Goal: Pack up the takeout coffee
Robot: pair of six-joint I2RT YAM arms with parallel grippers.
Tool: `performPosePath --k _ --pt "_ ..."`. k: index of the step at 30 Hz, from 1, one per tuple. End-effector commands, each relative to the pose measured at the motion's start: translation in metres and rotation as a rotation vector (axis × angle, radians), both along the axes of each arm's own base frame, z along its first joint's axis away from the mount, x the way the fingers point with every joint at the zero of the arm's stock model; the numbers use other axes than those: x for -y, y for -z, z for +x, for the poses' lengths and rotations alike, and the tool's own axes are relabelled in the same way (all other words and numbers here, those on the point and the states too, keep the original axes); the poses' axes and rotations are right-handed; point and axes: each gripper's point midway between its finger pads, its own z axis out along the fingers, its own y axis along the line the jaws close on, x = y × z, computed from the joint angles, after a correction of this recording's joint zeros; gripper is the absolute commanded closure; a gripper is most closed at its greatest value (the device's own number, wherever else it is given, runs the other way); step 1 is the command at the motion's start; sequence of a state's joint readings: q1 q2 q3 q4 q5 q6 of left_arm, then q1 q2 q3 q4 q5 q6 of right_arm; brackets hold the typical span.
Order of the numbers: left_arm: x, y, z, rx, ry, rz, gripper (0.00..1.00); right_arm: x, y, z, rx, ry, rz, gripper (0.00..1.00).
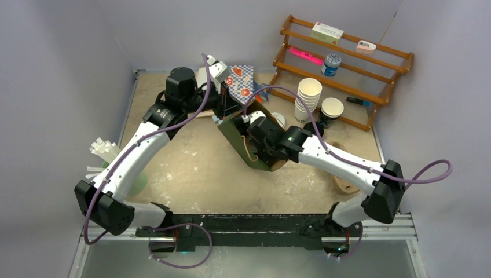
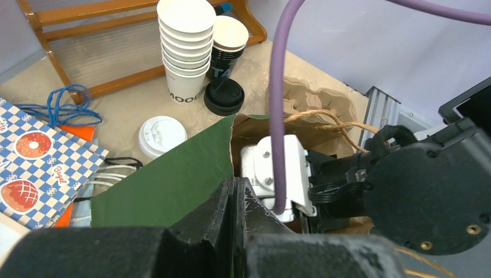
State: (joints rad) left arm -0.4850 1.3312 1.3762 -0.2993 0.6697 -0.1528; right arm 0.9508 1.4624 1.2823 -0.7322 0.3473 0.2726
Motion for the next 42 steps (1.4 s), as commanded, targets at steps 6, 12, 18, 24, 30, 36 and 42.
performPosePath --k 6,12,18,24,30,36,42 --pt "0.007 -0.016 -0.002 0.068 0.049 -0.041 1.0 -0.023 -0.055 0.024 0.158 -0.024 0.13 1.0" --pt "0.009 -0.016 -0.003 0.06 0.069 -0.046 1.0 -0.04 -0.057 0.043 0.19 -0.011 0.122 1.0" --pt "0.01 -0.014 -0.004 0.052 0.08 -0.046 1.0 -0.035 -0.031 0.045 0.171 0.026 0.077 1.0" --pt "0.012 -0.013 -0.003 0.048 0.086 -0.047 1.0 -0.033 -0.012 0.044 0.141 0.045 0.045 1.0" --pt "0.011 -0.015 0.0 0.067 0.077 -0.042 1.0 -0.015 -0.005 0.031 0.111 0.059 0.01 1.0" --pt "0.012 -0.014 0.003 0.076 0.07 -0.037 1.0 0.008 -0.004 0.015 0.082 0.068 -0.034 1.0" --pt "0.012 -0.014 0.005 0.079 0.069 -0.036 1.0 0.023 -0.001 0.001 0.043 0.077 -0.056 1.0"
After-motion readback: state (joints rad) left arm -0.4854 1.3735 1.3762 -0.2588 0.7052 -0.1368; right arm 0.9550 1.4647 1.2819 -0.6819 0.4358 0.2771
